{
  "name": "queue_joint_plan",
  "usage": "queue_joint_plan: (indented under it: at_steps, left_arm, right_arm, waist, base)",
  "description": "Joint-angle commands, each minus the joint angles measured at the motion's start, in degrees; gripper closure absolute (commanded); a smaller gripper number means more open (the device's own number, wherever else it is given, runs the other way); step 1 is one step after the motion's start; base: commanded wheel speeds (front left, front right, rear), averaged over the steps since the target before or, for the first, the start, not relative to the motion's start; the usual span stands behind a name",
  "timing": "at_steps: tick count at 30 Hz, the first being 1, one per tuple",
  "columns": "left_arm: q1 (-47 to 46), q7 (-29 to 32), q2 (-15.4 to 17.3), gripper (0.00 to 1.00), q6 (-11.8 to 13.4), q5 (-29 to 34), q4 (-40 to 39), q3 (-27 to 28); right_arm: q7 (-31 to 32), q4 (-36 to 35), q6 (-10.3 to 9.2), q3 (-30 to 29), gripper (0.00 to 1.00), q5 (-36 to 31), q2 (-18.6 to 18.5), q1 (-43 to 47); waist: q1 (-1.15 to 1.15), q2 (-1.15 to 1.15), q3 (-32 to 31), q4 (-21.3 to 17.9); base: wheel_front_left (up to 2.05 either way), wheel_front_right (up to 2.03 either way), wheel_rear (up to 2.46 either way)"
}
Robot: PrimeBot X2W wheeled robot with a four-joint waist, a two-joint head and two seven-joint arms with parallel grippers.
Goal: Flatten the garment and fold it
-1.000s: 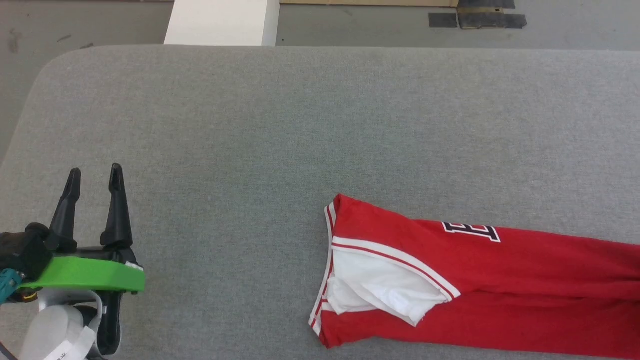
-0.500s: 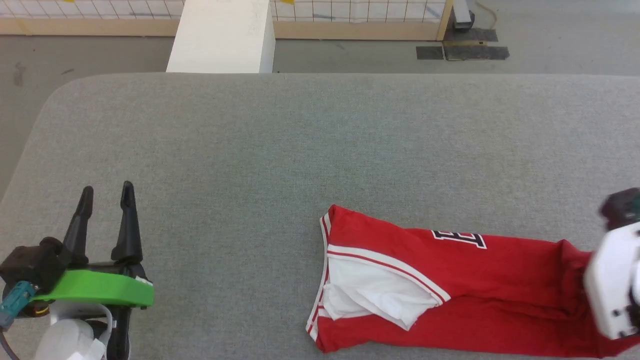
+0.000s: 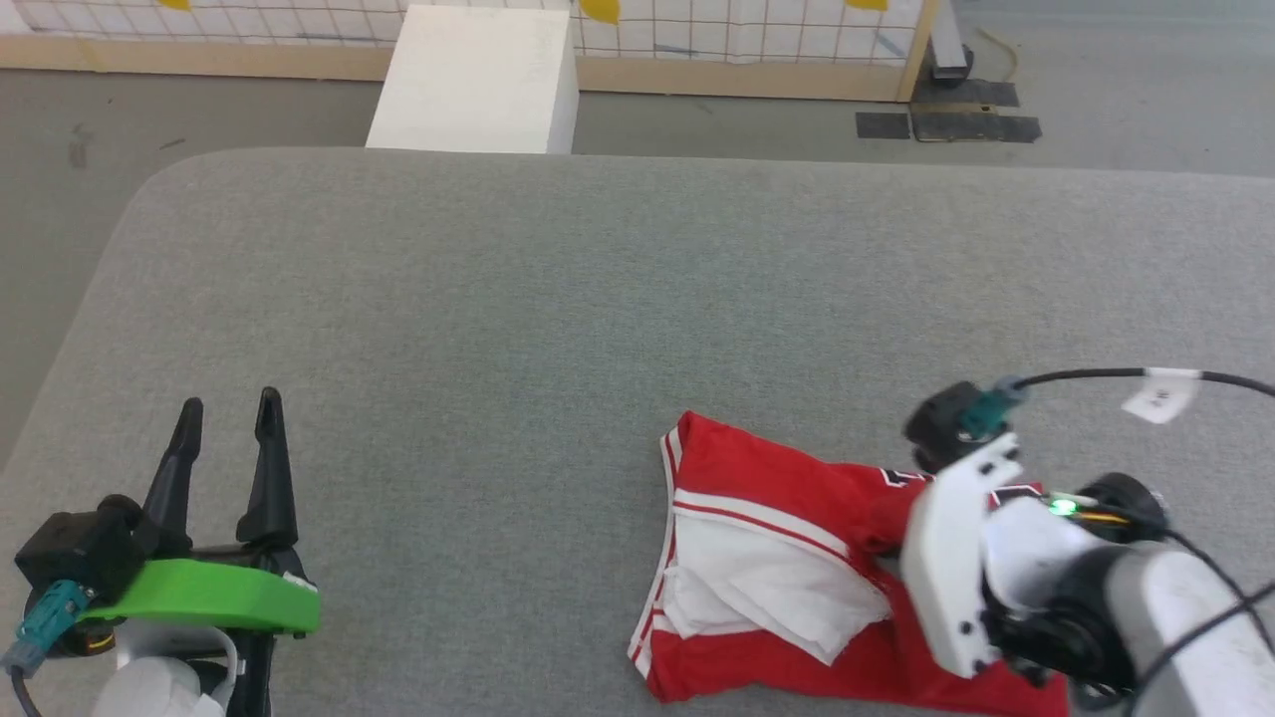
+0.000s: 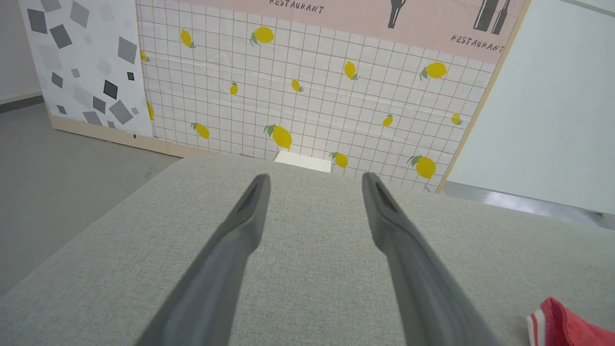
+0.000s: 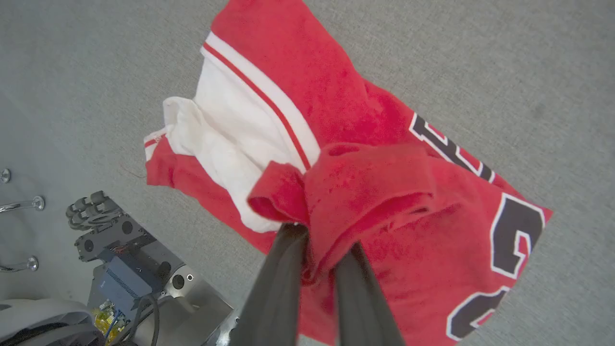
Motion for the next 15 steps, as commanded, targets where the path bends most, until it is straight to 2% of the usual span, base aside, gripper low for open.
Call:
queue_joint_plan:
  at_steps: [1, 8, 15]
  left_arm:
    - [0.5, -0.1, -0.3, 0.0, 0.1, -0.2, 0.1, -0.1]
    - [0.1, -0.2, -0.6, 0.0, -0.1, -0.2, 0.6, -0.7]
    - [-0.7, -0.2, -0.7, 0.0, -0.4, -0.6, 1.4, -1.6]
  right_arm:
    - [-1.4, 1.6, -0.08, 1.0, 1.0, -0.2, 0.5, -1.8]
    - [-8.5, 11.0, -0.08, 5.2, 1.0, -1.2, 5.6, -6.1]
    - [-14.1, 20.1, -0.08, 6.5, 1.0, -3.3, 8.3, -7.9]
  waist:
    - [0.0, 0.0, 0.1, 0.5]
    - [0.0, 0.0, 1.1, 2.0]
    - [0.0, 0.0, 2.5, 3.5]
  base:
    - [0.0, 0.0, 0.0]
    - [0.0, 0.0, 0.0]
    - [0.0, 0.0, 0.0]
